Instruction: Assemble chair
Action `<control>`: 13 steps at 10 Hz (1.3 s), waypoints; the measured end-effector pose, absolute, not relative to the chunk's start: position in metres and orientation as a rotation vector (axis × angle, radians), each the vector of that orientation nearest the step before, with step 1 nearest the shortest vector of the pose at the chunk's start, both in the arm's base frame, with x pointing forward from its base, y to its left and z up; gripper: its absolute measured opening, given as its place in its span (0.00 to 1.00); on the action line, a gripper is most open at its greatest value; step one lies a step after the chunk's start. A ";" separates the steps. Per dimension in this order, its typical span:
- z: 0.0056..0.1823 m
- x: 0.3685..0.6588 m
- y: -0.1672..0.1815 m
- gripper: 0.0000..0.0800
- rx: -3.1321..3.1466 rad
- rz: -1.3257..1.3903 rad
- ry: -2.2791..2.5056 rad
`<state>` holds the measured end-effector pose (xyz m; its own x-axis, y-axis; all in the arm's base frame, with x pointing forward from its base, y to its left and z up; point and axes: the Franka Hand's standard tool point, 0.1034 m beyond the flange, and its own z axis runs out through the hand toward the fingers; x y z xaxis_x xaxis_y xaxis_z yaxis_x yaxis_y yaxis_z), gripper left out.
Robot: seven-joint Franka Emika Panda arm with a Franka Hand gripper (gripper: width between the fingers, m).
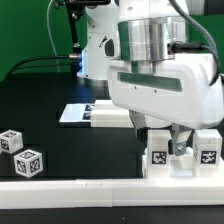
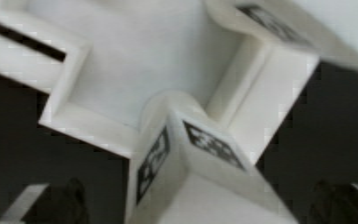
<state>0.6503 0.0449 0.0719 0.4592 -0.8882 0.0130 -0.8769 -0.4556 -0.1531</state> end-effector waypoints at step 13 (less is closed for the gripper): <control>0.071 0.649 0.046 0.36 -2.727 -0.144 1.449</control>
Offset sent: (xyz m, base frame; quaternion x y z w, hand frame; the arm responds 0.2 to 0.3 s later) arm 0.0029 0.0109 -0.0015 -0.0601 0.0321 -0.4770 0.8763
